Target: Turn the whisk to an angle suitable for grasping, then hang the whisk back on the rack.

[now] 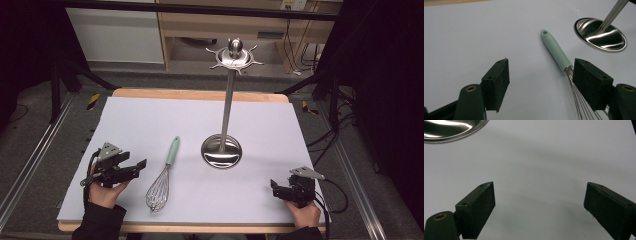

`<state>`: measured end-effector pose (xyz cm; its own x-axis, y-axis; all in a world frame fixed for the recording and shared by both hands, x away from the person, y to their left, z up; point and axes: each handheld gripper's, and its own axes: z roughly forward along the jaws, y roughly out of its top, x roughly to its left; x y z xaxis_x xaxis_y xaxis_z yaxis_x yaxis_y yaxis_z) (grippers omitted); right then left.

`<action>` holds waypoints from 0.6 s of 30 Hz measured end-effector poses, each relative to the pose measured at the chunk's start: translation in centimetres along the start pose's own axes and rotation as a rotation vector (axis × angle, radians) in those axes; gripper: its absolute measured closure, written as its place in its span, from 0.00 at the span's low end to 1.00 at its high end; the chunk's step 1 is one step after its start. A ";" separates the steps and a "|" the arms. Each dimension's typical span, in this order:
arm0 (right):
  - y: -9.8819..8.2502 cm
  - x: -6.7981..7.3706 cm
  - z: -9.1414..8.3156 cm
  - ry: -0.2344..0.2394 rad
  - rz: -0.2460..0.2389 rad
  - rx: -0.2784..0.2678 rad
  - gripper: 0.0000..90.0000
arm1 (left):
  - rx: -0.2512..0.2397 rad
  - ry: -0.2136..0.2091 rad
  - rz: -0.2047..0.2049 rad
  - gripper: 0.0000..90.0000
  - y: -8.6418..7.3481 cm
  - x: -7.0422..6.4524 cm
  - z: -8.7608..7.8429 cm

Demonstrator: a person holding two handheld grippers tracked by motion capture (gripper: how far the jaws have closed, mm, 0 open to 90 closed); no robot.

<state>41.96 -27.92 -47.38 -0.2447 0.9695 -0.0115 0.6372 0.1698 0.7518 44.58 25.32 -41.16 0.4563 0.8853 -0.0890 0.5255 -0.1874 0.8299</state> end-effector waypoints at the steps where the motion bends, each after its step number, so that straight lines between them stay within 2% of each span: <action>1: 0.0 0.0 0.0 0.000 0.000 -0.002 0.12 | -0.006 -0.002 -0.003 0.32 0.3 -0.1 0.0; 6: 0.0 0.0 -0.1 -0.001 0.009 -0.003 0.12 | 0.000 -0.016 0.022 0.33 1.5 -0.7 0.1; 11: 0.1 0.0 -0.1 -0.001 -0.004 0.000 0.12 | 0.000 -0.037 0.023 0.34 2.3 -1.3 0.3; 18: 0.1 0.1 -0.1 0.000 -0.004 0.004 0.12 | 0.035 -0.045 0.040 0.35 3.3 -2.1 0.8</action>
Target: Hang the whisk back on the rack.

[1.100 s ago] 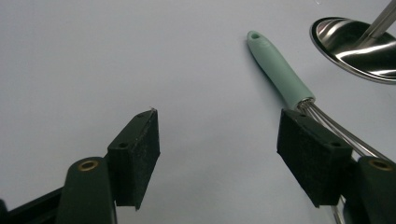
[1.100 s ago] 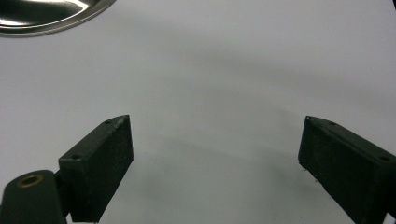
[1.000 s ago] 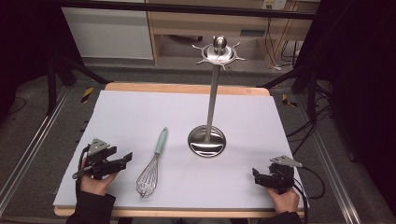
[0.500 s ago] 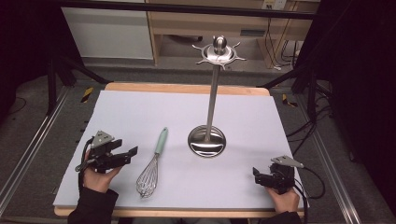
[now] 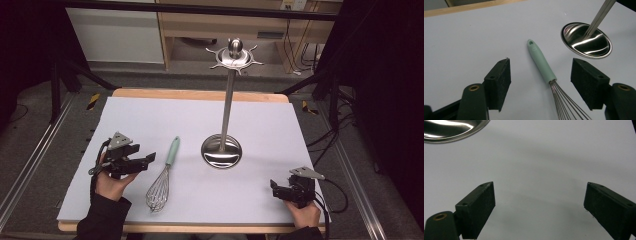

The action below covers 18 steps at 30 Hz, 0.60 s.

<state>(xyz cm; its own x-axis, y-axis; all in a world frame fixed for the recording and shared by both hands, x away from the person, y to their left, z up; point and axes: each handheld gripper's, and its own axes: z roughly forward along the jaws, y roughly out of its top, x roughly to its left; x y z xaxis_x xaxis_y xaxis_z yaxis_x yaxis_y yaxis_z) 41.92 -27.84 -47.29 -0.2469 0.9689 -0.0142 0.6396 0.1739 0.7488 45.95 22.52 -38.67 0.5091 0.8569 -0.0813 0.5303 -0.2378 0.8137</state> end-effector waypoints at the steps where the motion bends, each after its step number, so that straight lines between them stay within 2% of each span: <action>1: 0.0 0.0 0.0 0.001 -0.004 0.001 0.12 | 0.003 0.000 0.001 0.36 0.1 0.0 0.1; 14: 0.0 0.2 0.1 0.012 -0.007 0.016 0.12 | 0.057 -0.024 0.017 0.41 1.8 -1.1 1.7; 18: 0.0 0.2 0.1 0.013 -0.009 0.014 0.12 | 0.093 -0.027 0.030 0.42 2.1 -1.5 2.6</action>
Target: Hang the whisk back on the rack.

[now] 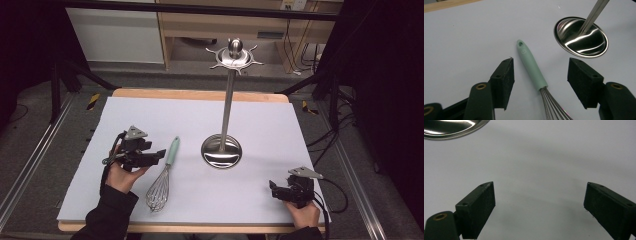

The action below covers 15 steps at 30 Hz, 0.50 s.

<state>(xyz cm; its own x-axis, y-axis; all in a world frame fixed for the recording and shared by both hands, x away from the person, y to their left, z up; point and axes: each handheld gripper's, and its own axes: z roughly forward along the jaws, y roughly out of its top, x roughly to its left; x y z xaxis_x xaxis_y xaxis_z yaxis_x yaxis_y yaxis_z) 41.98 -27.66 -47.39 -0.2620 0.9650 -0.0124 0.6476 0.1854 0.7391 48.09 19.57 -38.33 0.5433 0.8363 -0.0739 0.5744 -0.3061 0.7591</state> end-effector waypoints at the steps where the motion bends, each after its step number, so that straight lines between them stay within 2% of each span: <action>1: 0.0 0.0 0.0 0.001 0.002 -0.001 0.12 | 0.004 -0.001 0.002 0.42 0.1 0.0 0.2; 8: 0.1 0.1 0.2 0.003 -0.006 0.010 0.12 | 0.059 -0.011 0.003 0.44 0.3 -0.4 1.8; 15: 0.1 0.2 0.2 0.009 -0.011 0.016 0.12 | 0.130 -0.001 0.040 0.47 0.5 -1.0 3.1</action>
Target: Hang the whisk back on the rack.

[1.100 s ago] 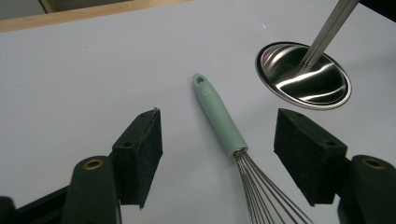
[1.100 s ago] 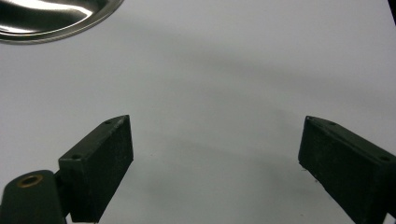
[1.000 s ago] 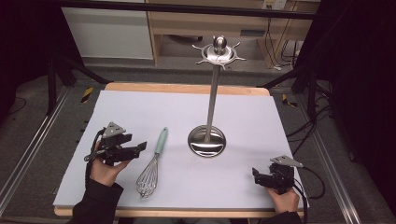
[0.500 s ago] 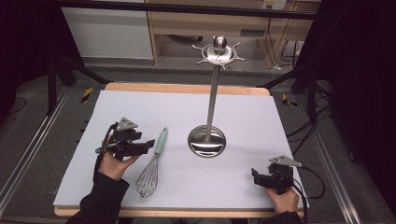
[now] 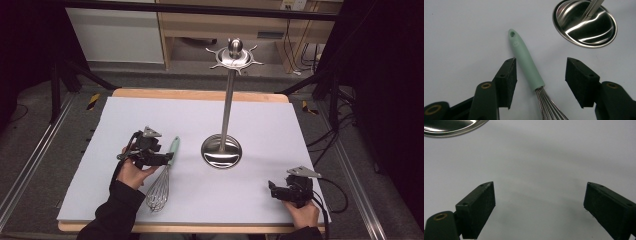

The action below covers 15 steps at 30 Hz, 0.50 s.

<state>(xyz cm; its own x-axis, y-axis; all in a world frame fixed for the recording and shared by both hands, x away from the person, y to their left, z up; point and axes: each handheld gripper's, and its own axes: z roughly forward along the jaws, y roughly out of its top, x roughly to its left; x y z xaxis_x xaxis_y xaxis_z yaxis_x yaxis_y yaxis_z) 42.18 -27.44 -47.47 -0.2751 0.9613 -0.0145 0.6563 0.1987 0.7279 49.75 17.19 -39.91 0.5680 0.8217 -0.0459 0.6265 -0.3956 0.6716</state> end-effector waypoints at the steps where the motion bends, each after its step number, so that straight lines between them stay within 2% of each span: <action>1: 0.0 0.0 0.0 0.001 -0.002 0.001 0.12 | 0.006 0.003 -0.001 0.47 0.1 -0.1 0.2; 15: 0.0 0.1 0.2 -0.003 0.000 0.014 0.12 | 0.111 -0.002 -0.013 0.55 -0.3 0.2 2.9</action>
<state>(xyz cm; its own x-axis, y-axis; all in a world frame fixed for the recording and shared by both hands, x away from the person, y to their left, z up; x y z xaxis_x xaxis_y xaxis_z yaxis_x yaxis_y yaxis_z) 42.28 -27.27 -47.56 -0.2730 0.9619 -0.0162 0.6664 0.2012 0.7179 51.27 16.28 -42.26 0.5608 0.8261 -0.0556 0.6890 -0.4284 0.5845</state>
